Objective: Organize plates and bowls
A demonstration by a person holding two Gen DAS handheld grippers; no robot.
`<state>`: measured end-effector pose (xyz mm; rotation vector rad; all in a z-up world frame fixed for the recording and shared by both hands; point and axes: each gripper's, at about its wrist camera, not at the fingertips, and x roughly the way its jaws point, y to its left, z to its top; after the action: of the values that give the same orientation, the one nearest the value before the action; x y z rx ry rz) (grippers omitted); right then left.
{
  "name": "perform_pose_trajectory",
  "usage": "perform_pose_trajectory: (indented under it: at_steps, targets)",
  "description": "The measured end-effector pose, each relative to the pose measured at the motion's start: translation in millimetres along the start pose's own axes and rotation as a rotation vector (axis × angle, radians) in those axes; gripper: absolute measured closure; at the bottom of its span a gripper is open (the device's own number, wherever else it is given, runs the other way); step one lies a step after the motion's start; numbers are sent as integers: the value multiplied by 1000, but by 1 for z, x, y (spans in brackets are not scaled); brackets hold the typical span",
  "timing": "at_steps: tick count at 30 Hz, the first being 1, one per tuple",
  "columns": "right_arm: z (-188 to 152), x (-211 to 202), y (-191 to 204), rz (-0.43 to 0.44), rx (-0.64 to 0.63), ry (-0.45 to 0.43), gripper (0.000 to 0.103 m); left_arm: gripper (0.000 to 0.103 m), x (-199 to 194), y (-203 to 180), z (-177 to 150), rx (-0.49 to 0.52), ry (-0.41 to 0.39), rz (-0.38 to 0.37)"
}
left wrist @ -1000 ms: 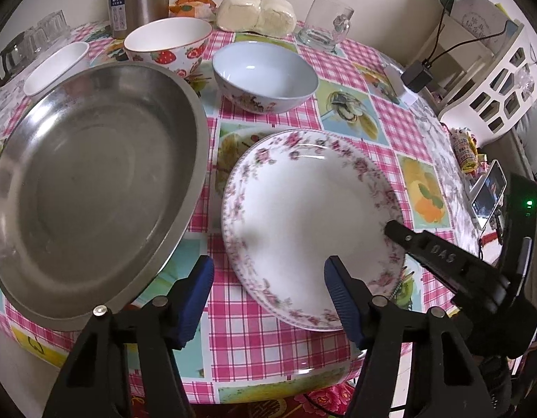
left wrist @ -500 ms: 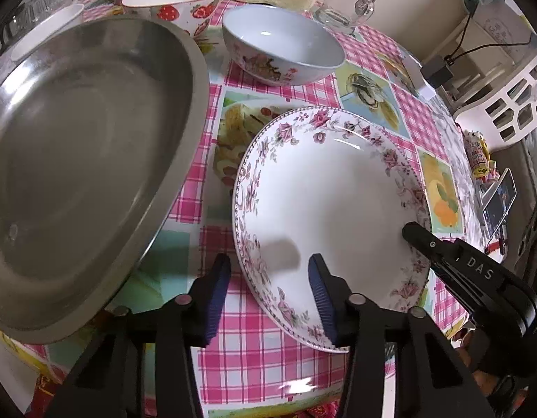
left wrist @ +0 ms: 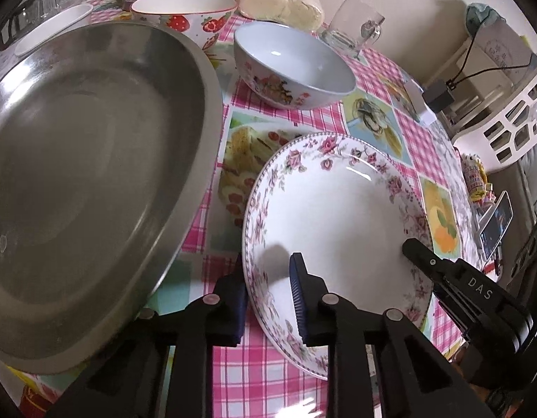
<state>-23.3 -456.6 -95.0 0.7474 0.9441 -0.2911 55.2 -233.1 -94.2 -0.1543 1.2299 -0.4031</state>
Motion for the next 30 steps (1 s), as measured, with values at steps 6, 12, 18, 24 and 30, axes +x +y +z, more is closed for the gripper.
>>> perform_pose_trajectory:
  at_steps: [6,12,18,24,30]
  targets:
    - [-3,-2,5,-28,-34,-17,87,83,-1,1,1,5,-16,-2]
    - [-2,-5,12,-47,-78,-21,89,84,-3,0,3,7,-17,13]
    - [-2,-11,18,-51,-109,-42,90,84,-9,-4,6,31,-31,4]
    - [-2,-17,18,-61,-130,-49,93,84,-7,-6,8,32,-21,-10]
    - [-2,-25,19,-66,-147,-64,93,84,-11,-8,9,49,-28,-16]
